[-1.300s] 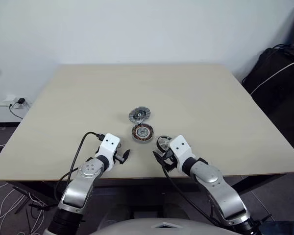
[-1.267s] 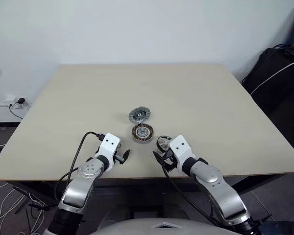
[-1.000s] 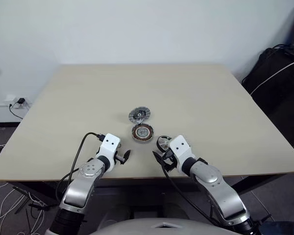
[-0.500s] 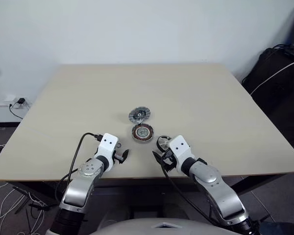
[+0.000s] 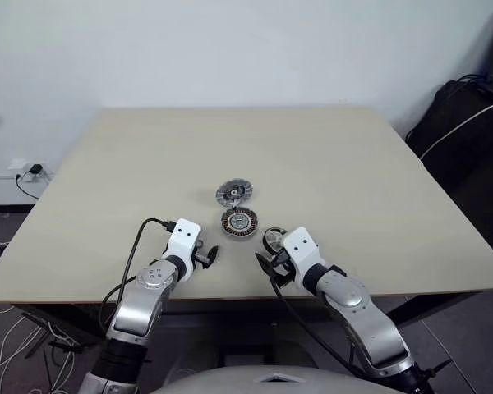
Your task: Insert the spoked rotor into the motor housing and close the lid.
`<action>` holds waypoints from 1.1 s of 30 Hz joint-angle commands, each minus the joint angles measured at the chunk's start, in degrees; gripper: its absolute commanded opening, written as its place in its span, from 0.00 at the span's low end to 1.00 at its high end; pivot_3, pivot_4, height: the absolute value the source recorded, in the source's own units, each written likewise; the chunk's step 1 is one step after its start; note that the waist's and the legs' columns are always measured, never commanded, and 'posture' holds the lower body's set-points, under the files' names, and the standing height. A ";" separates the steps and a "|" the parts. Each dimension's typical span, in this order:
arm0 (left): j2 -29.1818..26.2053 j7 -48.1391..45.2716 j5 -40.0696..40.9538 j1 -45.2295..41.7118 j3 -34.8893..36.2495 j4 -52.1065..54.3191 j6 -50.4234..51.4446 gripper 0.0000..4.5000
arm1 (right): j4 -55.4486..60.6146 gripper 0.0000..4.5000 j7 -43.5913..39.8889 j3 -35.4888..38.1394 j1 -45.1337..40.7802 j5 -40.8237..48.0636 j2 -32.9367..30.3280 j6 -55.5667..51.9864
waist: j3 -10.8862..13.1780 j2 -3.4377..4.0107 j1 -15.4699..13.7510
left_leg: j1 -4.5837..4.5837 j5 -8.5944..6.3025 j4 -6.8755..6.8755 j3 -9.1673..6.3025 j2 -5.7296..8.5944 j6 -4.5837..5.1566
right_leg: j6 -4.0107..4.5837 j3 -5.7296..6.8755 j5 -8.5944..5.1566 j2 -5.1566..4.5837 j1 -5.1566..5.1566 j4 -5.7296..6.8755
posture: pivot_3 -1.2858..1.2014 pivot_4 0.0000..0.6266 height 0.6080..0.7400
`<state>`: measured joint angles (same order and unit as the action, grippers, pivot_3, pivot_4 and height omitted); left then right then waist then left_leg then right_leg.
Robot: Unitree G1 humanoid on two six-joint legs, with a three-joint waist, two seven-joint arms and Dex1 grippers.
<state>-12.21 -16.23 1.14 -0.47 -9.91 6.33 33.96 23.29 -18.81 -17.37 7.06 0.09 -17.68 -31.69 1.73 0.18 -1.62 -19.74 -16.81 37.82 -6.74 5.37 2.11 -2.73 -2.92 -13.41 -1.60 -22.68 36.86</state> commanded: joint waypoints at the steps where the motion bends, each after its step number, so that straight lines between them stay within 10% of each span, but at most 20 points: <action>1: 0.81 0.89 -0.17 -2.26 0.84 -1.09 -1.85 0.99 | 0.98 1.00 0.16 0.74 -1.07 -0.28 0.24 1.26 | 0.00 0.00 -0.04 | 0.00 0.00 0.00 0.00 0.00 0.00 | 0.00 0.00 0.00 0.00 0.00 0.00 | 0.52 0.00 1.00; 18: 1.25 1.19 -0.50 -3.98 0.78 -8.80 -0.36 0.99 | 1.51 1.00 0.64 1.02 -0.32 -0.43 0.53 1.40 | -0.05 0.01 -0.02 | 0.02 0.01 0.02 0.00 0.01 -0.01 | 0.00 -0.01 0.01 0.00 0.02 0.03 | 0.52 0.00 1.00; 31: 1.01 1.42 0.16 -1.98 1.46 -6.36 1.49 0.15 | 1.07 1.00 0.83 0.93 -0.45 -0.47 1.11 1.38 | -0.18 0.10 0.07 | 0.10 0.01 0.02 0.00 0.00 -0.01 | -0.01 -0.01 0.01 0.00 0.09 0.04 | 0.52 0.00 1.00; 33: 1.20 1.05 0.34 -1.92 0.98 -5.07 2.14 0.15 | 0.97 1.00 0.84 0.94 -0.51 -0.51 1.20 1.41 | -0.18 0.10 0.15 | 0.10 0.01 0.02 0.00 0.00 -0.01 | -0.01 -0.02 0.01 0.00 0.08 0.04 | 0.52 0.00 1.00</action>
<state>-11.01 -15.05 1.18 -2.89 -9.06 -0.11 34.74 23.21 -18.39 -17.37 7.31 -0.39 -16.93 -31.39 1.55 0.27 -1.48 -19.64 -16.80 37.84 -6.74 5.37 2.11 -2.74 -2.93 -13.40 -1.59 -22.61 36.89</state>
